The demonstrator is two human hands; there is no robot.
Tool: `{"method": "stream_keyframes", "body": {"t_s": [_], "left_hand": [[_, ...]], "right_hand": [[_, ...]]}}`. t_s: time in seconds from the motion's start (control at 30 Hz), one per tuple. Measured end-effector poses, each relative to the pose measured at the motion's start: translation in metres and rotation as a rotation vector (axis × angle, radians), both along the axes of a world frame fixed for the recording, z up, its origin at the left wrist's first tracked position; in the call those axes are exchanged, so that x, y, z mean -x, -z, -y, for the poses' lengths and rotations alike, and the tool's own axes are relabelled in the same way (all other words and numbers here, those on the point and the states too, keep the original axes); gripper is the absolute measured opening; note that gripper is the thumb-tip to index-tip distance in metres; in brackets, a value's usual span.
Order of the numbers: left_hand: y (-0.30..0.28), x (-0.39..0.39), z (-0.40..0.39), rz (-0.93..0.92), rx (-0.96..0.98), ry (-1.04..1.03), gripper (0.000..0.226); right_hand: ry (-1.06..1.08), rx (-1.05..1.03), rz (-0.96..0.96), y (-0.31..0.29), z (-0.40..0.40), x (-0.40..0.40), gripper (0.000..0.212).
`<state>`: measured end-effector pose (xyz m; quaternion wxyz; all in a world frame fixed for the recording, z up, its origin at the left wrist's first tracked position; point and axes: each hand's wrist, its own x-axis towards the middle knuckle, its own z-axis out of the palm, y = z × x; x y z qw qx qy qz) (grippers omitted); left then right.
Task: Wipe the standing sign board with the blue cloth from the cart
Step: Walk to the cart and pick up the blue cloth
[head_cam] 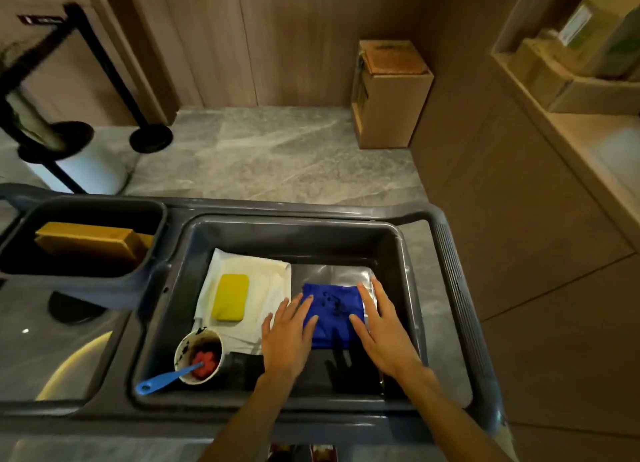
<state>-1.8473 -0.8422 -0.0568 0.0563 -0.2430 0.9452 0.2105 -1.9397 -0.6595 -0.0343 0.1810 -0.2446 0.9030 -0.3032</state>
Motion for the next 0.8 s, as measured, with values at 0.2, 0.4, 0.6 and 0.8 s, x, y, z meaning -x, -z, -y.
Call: {"method": "stream_keyframes", "body": {"t_s": [0.2,0.4,0.6,0.8], "left_hand": [[0.039,0.020,0.011,0.015,-0.065,-0.049,0.038],[0.070,0.043,0.017,-0.005,-0.063,-0.054,0.037],[0.081,0.053,0.021,0.098,0.028,-0.037,0.040],[0.078,0.045,0.031,0.139,0.135,-0.007,0.047]], "right_hand": [[0.096,-0.158,0.102,0.051,0.009,0.026,0.050],[0.051,-0.273,0.095,0.086,0.019,0.044,0.043],[0.065,-0.292,0.044,0.093,0.028,0.049,0.043],[0.133,-0.243,0.081,0.092,0.024,0.047,0.041]]}}
